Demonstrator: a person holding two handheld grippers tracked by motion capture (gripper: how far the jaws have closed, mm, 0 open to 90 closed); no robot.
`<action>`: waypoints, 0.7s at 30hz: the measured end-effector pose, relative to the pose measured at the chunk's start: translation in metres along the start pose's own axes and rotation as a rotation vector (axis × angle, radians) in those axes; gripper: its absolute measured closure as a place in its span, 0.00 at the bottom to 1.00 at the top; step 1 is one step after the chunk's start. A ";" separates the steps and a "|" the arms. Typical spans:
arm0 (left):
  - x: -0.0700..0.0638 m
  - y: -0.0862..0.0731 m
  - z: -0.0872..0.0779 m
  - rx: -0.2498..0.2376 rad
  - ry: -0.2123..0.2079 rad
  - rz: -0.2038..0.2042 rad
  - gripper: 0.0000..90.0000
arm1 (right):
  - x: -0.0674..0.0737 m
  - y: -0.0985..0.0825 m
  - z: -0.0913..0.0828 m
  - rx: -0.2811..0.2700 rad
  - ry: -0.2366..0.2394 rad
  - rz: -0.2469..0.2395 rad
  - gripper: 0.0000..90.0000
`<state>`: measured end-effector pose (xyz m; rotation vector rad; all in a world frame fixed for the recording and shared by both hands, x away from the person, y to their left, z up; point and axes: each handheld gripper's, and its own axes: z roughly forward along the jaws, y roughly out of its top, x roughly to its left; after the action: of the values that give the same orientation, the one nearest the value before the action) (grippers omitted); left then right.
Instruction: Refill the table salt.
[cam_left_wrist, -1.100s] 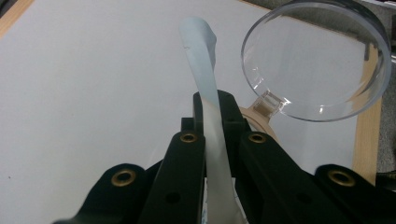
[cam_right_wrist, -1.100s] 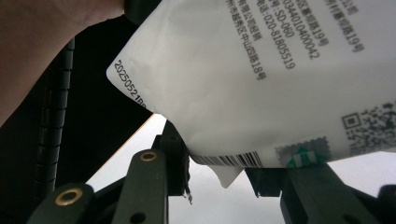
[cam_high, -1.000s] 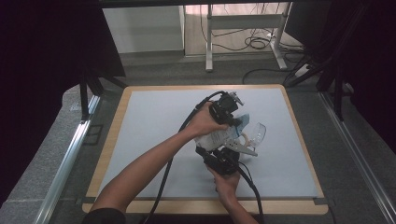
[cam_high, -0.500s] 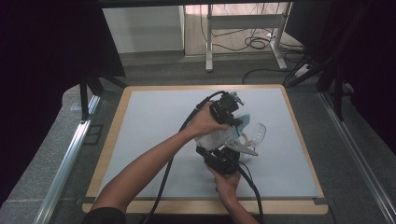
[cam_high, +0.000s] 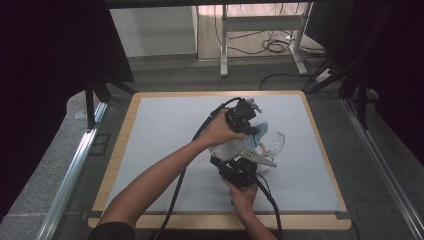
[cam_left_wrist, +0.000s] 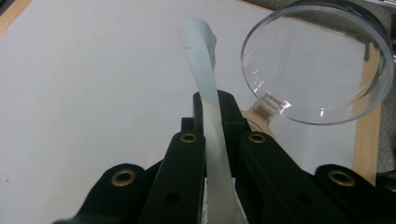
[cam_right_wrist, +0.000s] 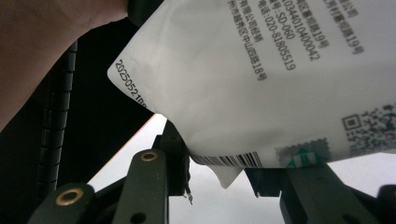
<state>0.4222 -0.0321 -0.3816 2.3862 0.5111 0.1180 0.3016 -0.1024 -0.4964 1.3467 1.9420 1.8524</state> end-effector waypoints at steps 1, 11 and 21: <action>0.000 0.000 0.000 0.000 0.000 0.000 1.00 | 0.000 0.000 0.000 0.000 0.000 0.000 0.71; -0.001 0.002 0.000 0.006 0.002 0.004 1.00 | 0.001 0.001 -0.001 -0.006 0.000 0.003 0.71; -0.001 0.003 0.001 0.010 0.002 0.006 1.00 | 0.001 0.001 -0.001 -0.010 -0.002 0.012 0.71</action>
<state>0.4222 -0.0352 -0.3810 2.3982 0.5066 0.1200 0.3007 -0.1025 -0.4942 1.3606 1.9252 1.8626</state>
